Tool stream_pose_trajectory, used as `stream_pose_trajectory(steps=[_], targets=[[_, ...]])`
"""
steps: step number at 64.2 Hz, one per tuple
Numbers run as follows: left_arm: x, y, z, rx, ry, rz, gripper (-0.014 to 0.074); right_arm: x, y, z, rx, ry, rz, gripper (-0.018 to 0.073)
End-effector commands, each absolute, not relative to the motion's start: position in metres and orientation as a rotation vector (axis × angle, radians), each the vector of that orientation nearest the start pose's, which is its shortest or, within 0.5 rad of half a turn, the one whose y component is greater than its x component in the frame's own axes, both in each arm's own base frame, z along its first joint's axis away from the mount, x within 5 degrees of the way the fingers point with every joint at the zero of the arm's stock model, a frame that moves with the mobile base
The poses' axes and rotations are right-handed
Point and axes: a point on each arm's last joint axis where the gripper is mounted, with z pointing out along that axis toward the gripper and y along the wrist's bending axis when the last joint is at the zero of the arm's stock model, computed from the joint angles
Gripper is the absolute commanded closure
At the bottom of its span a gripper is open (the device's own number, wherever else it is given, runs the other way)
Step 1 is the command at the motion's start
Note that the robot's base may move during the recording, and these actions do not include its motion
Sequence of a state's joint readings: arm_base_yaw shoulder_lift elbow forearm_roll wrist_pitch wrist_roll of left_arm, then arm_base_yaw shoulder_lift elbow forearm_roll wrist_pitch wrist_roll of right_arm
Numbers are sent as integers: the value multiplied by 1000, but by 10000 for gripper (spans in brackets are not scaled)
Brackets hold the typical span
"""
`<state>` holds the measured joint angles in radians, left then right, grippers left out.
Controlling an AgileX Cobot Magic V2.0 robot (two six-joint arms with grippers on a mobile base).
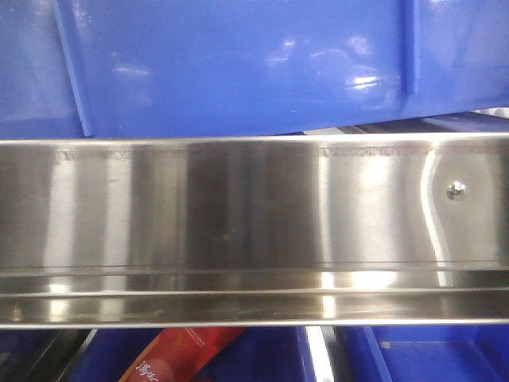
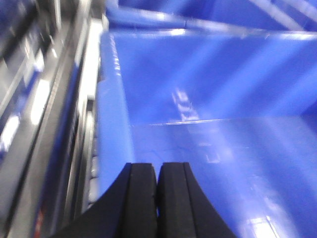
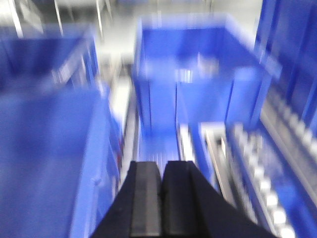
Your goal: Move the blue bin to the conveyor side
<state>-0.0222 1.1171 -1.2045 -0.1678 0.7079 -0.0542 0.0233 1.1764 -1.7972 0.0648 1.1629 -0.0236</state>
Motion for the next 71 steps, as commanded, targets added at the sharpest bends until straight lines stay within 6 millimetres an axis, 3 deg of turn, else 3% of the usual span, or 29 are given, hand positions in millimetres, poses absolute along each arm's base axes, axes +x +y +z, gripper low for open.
stream_pose_trajectory(steps=[1,13,32,38,53,71], targets=[[250,-17,422,-101,2132,-252,616,207,10,537,-61,2065,70,641],[286,-12,426,-164,2236,-181,616,239,11,529,-78,2133,63,641],[308,-11,421,-179,2294,-157,595,269,16,511,-167,2197,83,641],[310,-11,418,-180,2312,-154,517,273,16,508,-167,2206,83,641],[309,-9,417,-200,2331,-140,192,275,16,509,-165,2192,84,641],[309,-3,412,-275,2361,-69,165,282,28,503,-254,2203,169,634]])
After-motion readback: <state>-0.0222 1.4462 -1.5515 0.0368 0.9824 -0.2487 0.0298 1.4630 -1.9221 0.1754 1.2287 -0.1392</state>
